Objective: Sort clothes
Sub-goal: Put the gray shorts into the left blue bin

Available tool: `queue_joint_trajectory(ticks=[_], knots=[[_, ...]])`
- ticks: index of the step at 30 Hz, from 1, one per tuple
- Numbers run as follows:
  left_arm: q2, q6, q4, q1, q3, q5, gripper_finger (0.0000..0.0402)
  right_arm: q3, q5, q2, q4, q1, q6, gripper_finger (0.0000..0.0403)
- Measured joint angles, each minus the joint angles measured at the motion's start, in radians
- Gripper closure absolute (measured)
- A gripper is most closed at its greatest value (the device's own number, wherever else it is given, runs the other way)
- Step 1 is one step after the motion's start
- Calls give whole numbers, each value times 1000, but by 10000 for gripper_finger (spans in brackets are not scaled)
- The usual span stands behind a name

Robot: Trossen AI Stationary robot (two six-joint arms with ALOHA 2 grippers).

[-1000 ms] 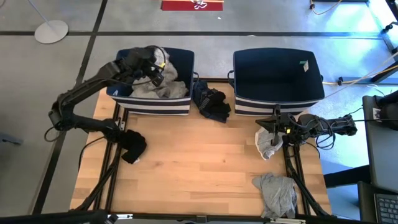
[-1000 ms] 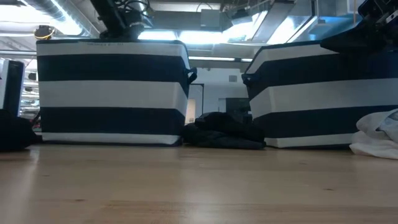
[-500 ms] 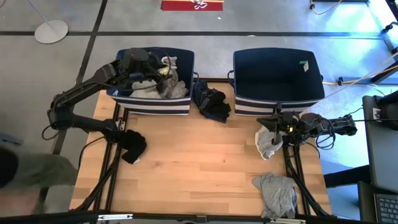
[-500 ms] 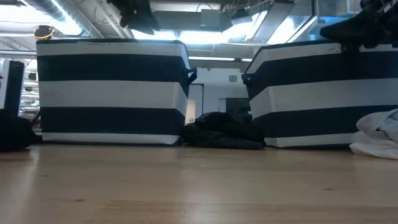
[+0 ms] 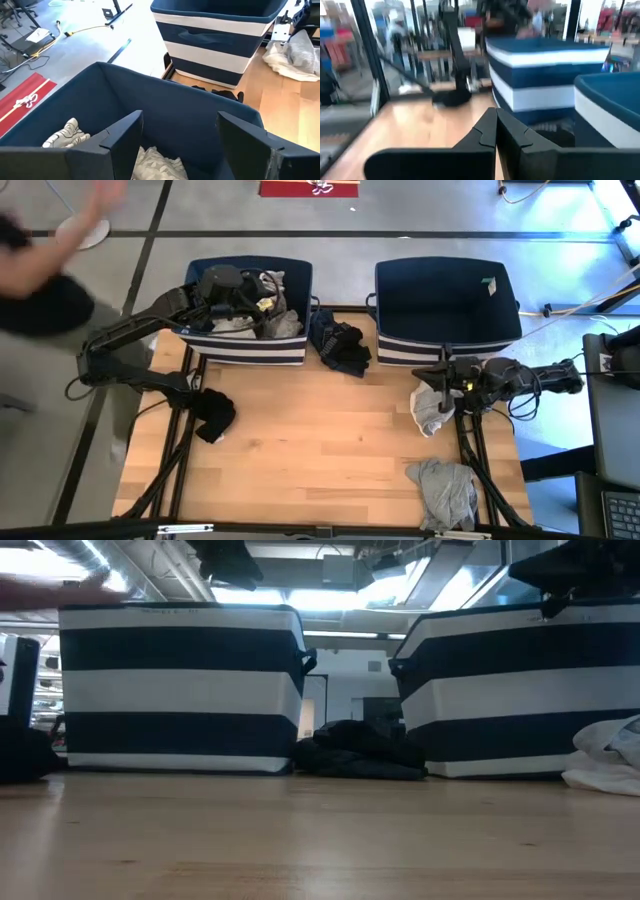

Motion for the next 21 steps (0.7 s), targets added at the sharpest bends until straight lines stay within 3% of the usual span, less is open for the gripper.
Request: queue_joint_trajectory(ticks=[12, 21], knots=[[0, -3, -2, 0, 0, 0, 160, 447, 27, 344, -569, 0, 140, 395], [0, -2, -5, 0, -1, 0, 160, 520, -7, 475, -886, 0, 387, 395]])
